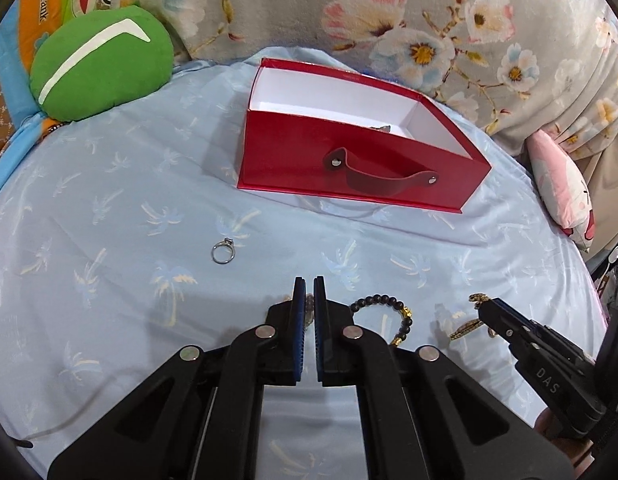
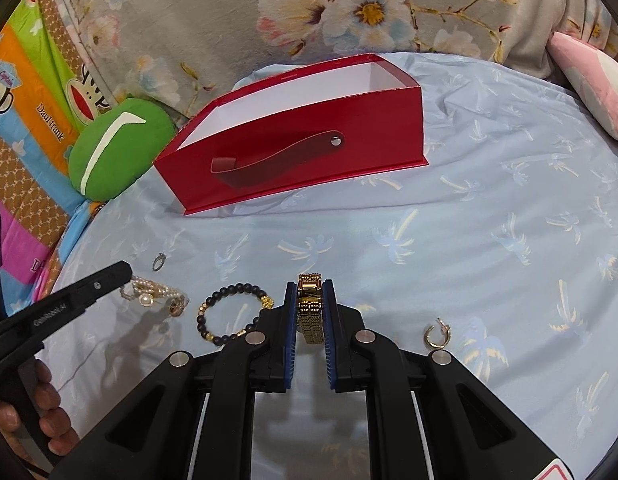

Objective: Organize jewelry
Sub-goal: 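Grasp the pearl bracelet with the left tool while the right tool carries the watch to the box, then open the left tool over the box dropping the pearl bracelet while the right tool drops the watch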

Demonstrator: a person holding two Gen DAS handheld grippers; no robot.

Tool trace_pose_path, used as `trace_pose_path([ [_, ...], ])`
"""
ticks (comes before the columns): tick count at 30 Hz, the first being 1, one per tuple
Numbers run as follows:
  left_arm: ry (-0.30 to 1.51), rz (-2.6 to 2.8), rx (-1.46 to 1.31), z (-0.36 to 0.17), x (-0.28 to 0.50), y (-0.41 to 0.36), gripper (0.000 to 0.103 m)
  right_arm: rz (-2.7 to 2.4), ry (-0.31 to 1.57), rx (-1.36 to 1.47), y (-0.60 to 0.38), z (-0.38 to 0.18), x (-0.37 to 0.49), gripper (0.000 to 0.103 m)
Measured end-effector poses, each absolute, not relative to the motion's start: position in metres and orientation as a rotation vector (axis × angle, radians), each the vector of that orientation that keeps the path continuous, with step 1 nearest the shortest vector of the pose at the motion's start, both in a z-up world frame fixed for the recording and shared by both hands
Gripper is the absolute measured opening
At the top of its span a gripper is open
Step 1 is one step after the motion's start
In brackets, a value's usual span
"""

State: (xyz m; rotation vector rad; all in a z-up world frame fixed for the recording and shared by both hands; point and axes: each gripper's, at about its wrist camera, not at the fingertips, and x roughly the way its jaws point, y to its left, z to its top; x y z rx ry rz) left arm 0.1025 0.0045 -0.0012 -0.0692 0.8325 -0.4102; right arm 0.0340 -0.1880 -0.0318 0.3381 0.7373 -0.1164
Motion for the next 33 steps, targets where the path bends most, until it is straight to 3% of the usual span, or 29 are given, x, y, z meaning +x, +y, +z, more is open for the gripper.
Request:
trace_pose_path([
  [19, 0.662, -0.436, -0.053, 0.079, 0.110, 0.017, 0.003, -0.068, 0.579, 0.265, -0.191, 0.043, 0.043, 0.010],
  [33, 0.519, -0.409, 0.005, 0.137, 0.211, -0.036, 0.003, -0.030, 0.492, 0.223, -0.241, 0.104, 0.161, 0.011],
])
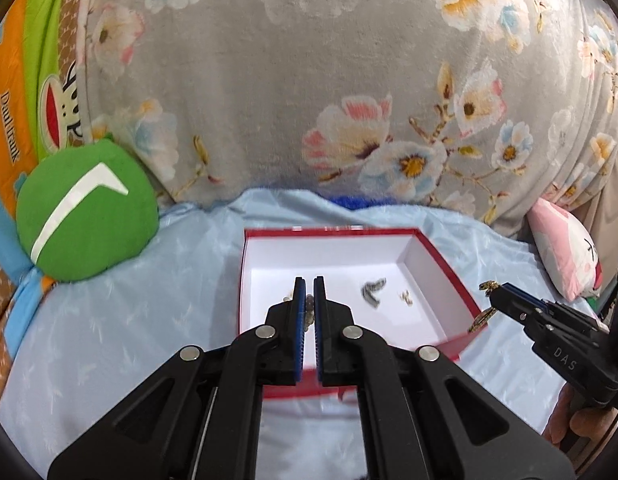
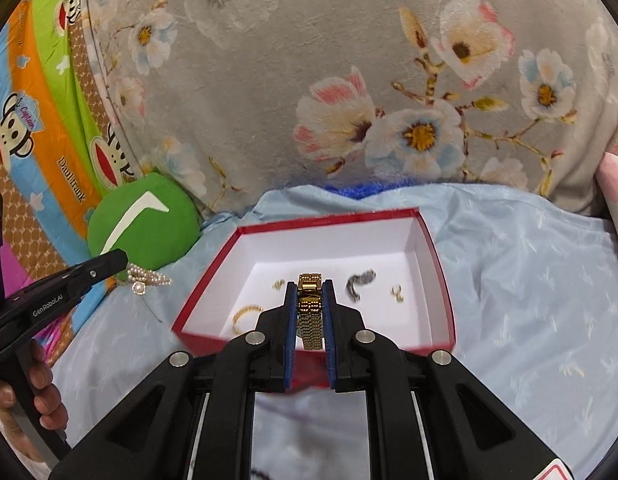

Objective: Organize jewelry
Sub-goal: 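Open the left tool over the box dropping the pearl bracelet while the right tool drops the watch, then move both open tools back from the box to the gold hoop earrings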

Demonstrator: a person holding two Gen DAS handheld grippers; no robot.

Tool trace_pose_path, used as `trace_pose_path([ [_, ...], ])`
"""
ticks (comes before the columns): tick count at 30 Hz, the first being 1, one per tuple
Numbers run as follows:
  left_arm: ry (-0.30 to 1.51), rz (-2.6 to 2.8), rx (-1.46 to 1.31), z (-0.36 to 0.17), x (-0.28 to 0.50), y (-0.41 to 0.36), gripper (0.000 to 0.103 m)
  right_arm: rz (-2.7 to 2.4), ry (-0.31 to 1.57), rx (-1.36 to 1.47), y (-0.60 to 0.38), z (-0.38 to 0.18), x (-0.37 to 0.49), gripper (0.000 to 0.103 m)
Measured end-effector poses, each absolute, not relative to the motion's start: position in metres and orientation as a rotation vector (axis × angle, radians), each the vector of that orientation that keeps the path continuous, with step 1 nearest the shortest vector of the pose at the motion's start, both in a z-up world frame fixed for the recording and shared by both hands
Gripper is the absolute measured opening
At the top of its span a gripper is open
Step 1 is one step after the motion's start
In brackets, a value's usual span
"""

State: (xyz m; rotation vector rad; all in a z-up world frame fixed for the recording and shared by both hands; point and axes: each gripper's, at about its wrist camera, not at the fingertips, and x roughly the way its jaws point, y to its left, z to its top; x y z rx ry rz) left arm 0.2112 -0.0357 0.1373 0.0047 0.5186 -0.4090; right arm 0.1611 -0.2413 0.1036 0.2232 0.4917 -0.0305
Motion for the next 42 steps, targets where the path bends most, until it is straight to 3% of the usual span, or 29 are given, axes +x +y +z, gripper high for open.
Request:
trace_pose_path([
  [17, 0.564, -0.357, 0.048, 0.112, 0.326, -0.080, 0.000, -0.058, 0.540, 0.179, -0.262, 0.072, 0.265, 0.011],
  [36, 0.643, -0.336, 0.004, 0.086, 0.323, -0.066, 0.001, -0.061, 0.493, 0.204, -0.266, 0.070, 0.241, 0.013],
  [38, 0.645, -0.332, 0.004, 0.085, 0.311, -0.060, 0.011, -0.062, 0.477, 0.198, -0.263, 0.074, 0.224, 0.013],
  [42, 0.649, -0.337, 0.021, 0.079, 0.276, -0.050, 0.018, -0.056, 0.464, 0.187, -0.253, 0.077, 0.180, 0.016],
])
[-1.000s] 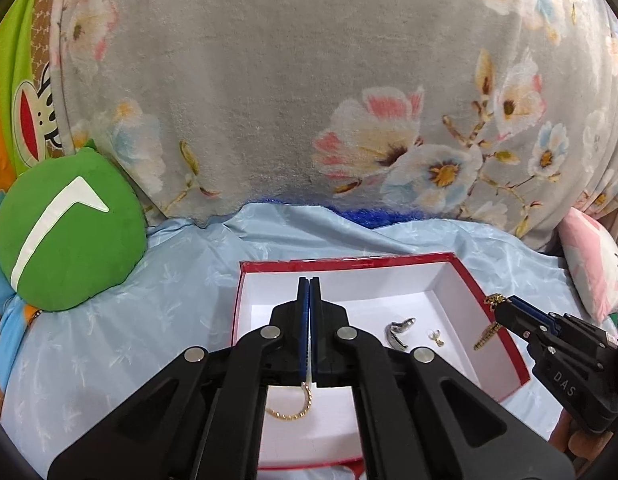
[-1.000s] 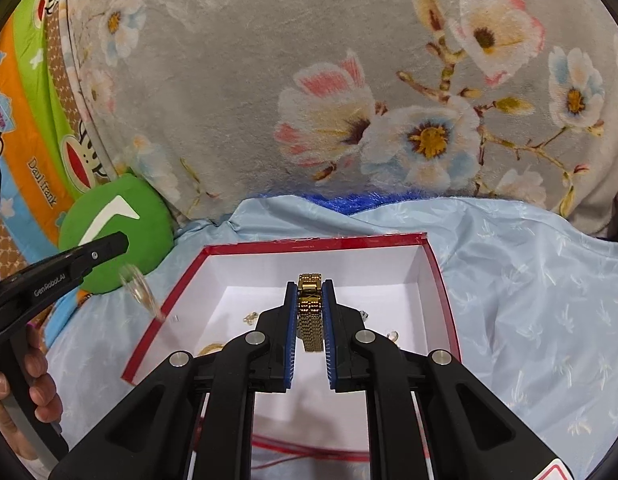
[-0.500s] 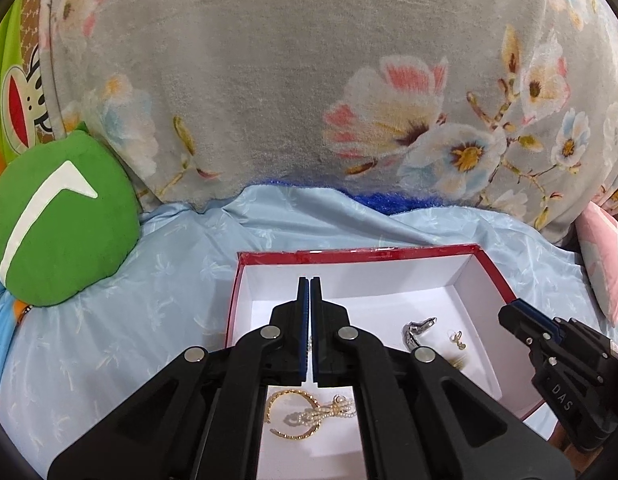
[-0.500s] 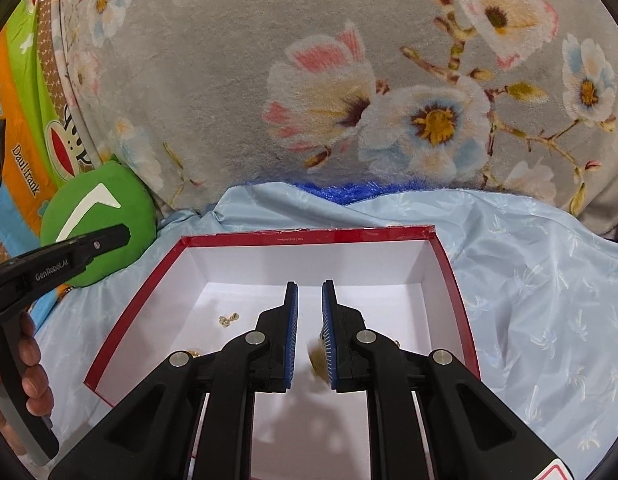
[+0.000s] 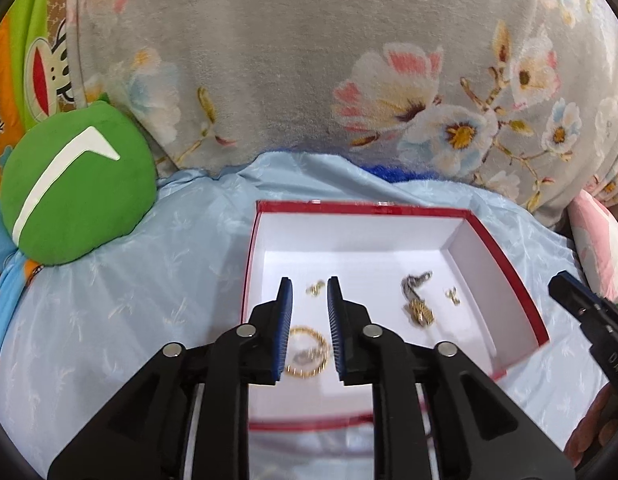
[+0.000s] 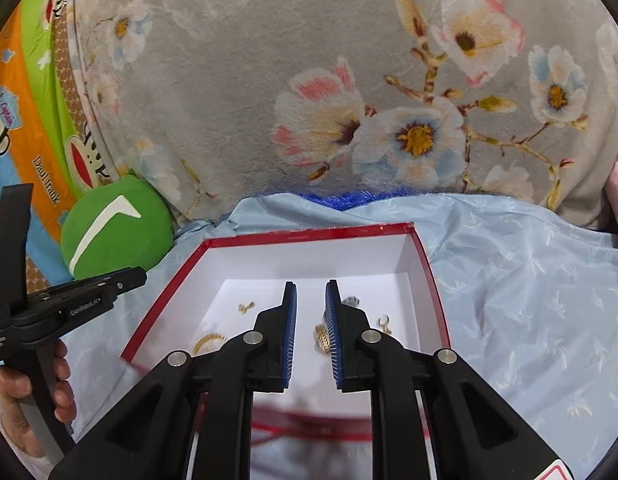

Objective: Organize jewelry
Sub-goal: 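Move both open tools back from the box to the gold hoop earrings, then close the left tool on one gold hoop earring while the right tool grasps the other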

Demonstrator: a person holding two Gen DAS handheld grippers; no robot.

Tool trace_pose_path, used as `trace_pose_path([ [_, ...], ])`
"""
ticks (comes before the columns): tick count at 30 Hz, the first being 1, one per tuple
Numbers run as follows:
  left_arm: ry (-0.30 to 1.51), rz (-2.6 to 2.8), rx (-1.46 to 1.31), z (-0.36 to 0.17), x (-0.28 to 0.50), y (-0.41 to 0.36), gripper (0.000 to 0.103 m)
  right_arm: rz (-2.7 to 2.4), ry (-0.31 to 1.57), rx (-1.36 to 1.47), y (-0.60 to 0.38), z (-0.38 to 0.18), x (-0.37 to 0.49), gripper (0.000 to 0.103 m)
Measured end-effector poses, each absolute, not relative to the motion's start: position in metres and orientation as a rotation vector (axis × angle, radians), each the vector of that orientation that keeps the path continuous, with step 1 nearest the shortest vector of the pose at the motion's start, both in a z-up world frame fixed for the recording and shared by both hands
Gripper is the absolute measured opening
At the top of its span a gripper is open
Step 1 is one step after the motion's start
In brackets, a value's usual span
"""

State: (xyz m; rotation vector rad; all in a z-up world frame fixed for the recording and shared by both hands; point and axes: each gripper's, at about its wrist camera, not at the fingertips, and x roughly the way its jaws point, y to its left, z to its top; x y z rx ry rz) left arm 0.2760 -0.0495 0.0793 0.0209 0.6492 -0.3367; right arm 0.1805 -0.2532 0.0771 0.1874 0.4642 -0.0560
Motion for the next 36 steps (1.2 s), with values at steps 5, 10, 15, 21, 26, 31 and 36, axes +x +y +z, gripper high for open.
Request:
trace_pose_path([
  [5, 0.691, -0.364, 0.007, 0.060, 0.224, -0.031, 0.024, -0.060, 0.473, 0.189, -0.238, 0.060, 0.110, 0.021],
  [10, 0.761, -0.354, 0.010, 0.027, 0.176, -0.012, 0.024, -0.099, 0.572, 0.195, -0.229, 0.015, 0.049, 0.022],
  [15, 0.830, -0.335, -0.016, -0.006, 0.139, 0.007, 0.025, -0.140, 0.693, 0.261, -0.231, -0.035, 0.010, 0.022],
  [21, 0.876, -0.299, -0.041, -0.034, 0.114, 0.022, 0.034, -0.207, 0.771, 0.274, -0.232, -0.069, -0.002, 0.031],
  [26, 0.871, -0.291, -0.018, -0.046, 0.102, 0.019, 0.049, -0.250, 0.784, 0.269, -0.234, -0.072, 0.000, 0.035],
  [31, 0.866, -0.303, 0.034, -0.054, 0.102, 0.006, 0.051, -0.264, 0.798, 0.271, -0.236, -0.075, 0.008, 0.035],
  [36, 0.874, -0.313, 0.044, -0.060, 0.109, -0.001, 0.051, -0.278, 0.800, 0.265, -0.236, -0.075, 0.016, 0.036],
])
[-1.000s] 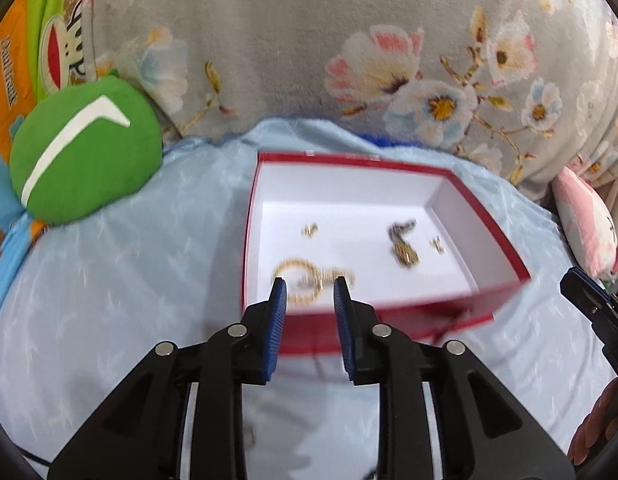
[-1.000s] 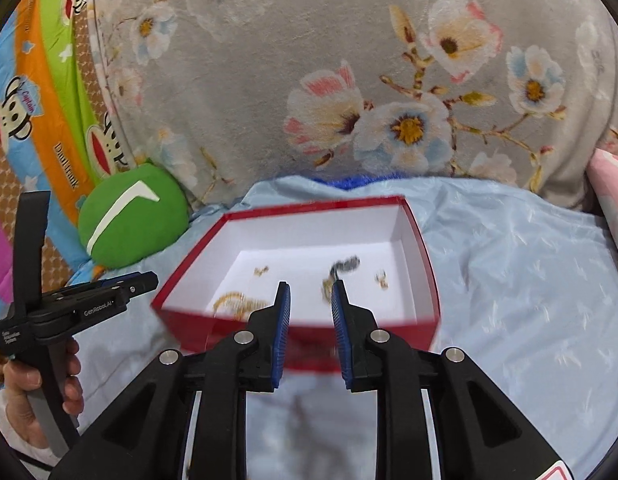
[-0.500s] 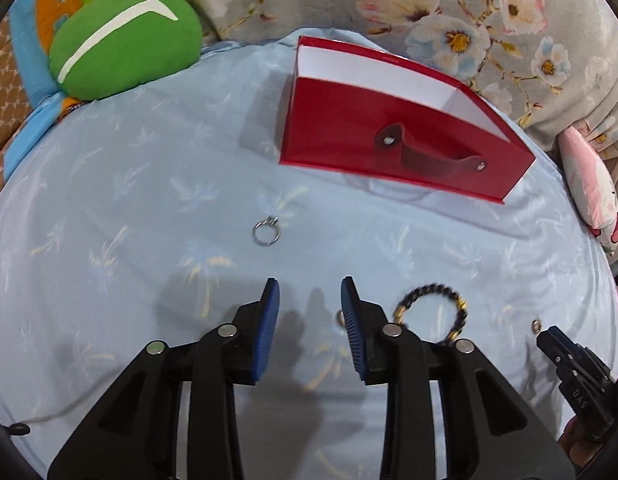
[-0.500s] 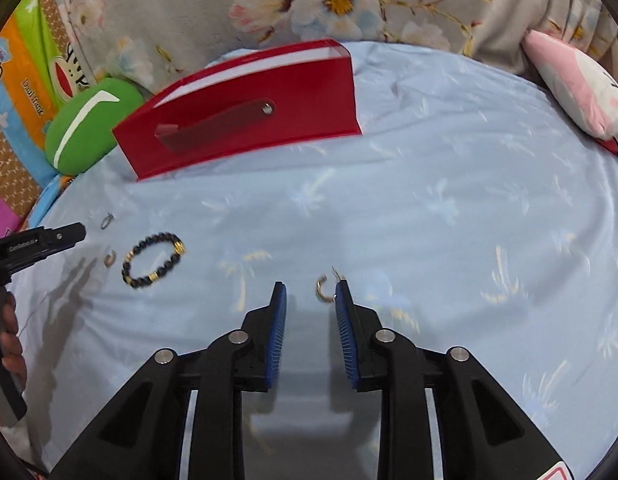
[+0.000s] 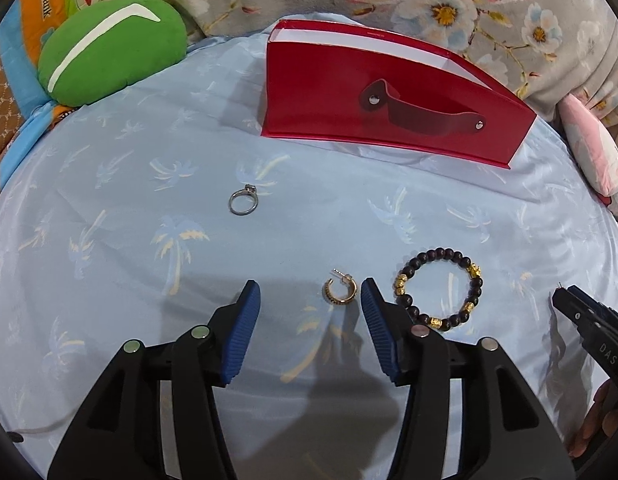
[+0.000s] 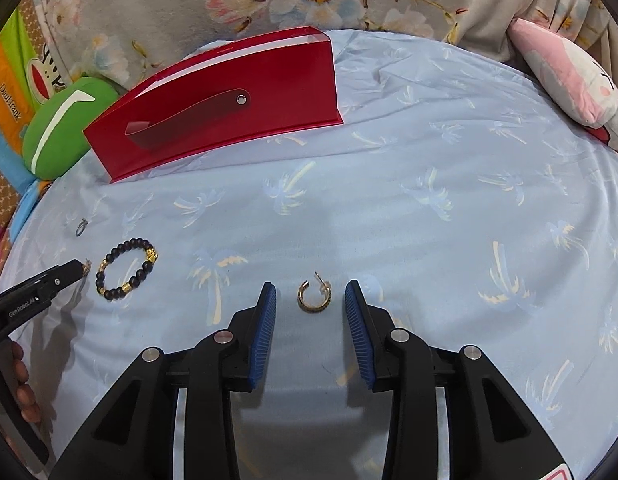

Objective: Organize jewelry
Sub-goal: 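Close the left tool on one gold hoop earring while the right tool grasps the other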

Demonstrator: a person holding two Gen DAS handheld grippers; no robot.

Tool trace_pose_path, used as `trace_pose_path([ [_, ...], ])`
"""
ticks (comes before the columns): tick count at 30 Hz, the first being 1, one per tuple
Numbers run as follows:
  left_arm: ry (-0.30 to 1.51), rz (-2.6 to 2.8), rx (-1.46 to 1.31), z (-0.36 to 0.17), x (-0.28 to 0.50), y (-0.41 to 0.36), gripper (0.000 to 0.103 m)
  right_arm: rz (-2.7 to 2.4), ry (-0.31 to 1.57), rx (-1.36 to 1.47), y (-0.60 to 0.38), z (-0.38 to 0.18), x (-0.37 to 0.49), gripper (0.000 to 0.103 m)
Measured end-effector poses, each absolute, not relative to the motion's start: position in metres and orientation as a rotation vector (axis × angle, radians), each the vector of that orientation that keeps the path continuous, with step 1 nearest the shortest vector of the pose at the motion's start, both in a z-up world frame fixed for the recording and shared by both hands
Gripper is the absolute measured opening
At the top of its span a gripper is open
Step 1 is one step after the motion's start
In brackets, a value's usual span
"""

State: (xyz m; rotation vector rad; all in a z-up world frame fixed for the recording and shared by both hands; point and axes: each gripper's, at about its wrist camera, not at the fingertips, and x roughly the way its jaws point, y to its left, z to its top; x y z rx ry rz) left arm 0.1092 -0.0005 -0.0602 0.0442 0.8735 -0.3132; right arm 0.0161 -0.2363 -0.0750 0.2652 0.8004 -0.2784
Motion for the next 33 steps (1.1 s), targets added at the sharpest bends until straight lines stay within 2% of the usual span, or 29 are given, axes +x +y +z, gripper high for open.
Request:
trace_pose_path([
  [3, 0.852, -0.306, 0.072, -0.062, 0.109, -0.004, 0.051, -0.296, 0.804, 0.256, -0.236, -0.075, 0.019, 0.032],
  [5, 0.841, -0.302, 0.088, -0.063, 0.108, -0.006, 0.051, -0.304, 0.806, 0.255, -0.237, -0.075, 0.018, 0.020],
  [9, 0.839, -0.317, 0.079, -0.062, 0.108, -0.005, 0.049, -0.310, 0.805, 0.259, -0.238, -0.075, 0.017, 0.016],
  [14, 0.834, -0.349, 0.096, -0.062, 0.105, -0.010, 0.017, -0.312, 0.806, 0.254, -0.238, -0.075, 0.017, 0.016],
  [15, 0.834, -0.353, 0.100, -0.062, 0.105, -0.012, 0.016, -0.312, 0.805, 0.255, -0.238, -0.076, 0.017, 0.016],
  [25, 0.823, -0.384, 0.085, -0.051, 0.085, -0.004, 0.015, -0.278, 0.789, 0.254, -0.228, -0.071, 0.006, 0.016],
  [33, 0.766, -0.378, 0.050, -0.008, 0.070, 0.020, 0.015, -0.201, 0.727, 0.249, -0.207, -0.037, -0.004, 0.016],
])
